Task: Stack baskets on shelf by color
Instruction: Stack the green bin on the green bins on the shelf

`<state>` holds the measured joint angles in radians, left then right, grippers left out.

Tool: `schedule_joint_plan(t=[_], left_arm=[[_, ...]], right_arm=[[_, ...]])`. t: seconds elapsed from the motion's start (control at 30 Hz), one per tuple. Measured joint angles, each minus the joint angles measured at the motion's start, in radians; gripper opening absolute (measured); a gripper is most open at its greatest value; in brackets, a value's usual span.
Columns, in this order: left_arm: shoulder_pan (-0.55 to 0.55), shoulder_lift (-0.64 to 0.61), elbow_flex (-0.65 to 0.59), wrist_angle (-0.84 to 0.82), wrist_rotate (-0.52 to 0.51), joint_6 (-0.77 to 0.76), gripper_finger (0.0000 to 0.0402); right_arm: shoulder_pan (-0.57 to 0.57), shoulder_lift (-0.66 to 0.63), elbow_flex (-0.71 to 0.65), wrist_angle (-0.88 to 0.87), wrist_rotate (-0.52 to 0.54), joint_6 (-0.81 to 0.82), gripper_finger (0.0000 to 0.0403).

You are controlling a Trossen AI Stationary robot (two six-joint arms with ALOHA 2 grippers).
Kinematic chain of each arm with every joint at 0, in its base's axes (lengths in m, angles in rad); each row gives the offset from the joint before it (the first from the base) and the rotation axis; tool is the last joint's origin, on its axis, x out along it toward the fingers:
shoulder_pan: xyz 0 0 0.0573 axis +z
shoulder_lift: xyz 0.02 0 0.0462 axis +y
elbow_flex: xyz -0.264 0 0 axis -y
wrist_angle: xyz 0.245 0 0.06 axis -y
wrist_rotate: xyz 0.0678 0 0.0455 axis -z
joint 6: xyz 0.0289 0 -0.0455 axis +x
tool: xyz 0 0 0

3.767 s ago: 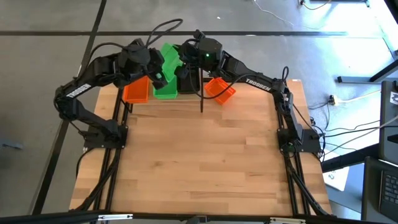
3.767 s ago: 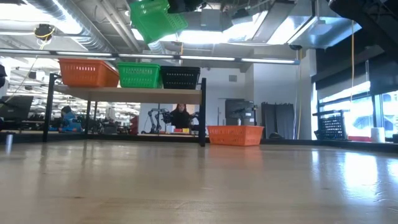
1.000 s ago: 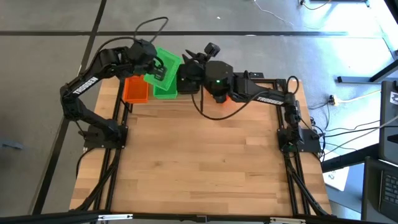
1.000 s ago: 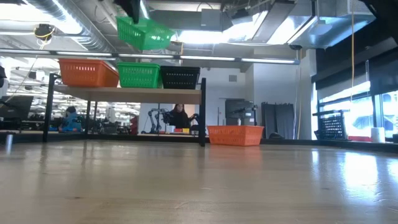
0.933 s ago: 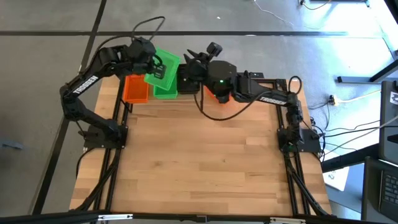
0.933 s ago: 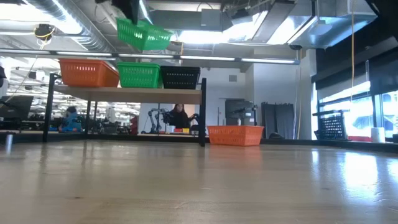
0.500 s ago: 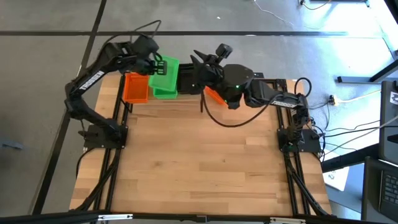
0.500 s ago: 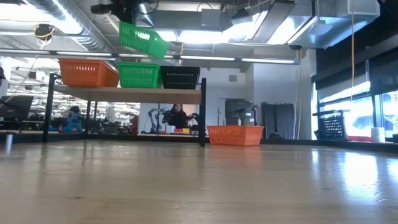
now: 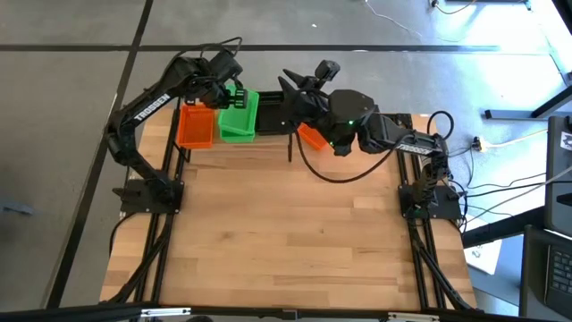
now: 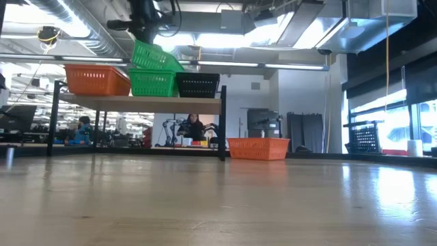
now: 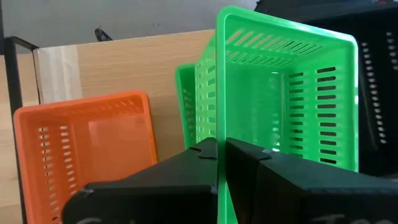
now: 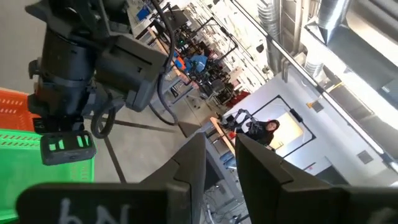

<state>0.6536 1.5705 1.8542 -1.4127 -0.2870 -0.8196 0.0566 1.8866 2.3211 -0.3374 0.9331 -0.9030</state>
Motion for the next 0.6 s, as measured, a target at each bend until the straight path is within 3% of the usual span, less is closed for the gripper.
schedule_joint_plan(t=[0.6], left_arm=[[0.007, 0.073, 0.000, 0.014, 0.005, 0.068, 0.0065]], right_arm=[[-0.009, 0.000, 0.000, 0.012, 0.027, -0.015, 0.0090]])
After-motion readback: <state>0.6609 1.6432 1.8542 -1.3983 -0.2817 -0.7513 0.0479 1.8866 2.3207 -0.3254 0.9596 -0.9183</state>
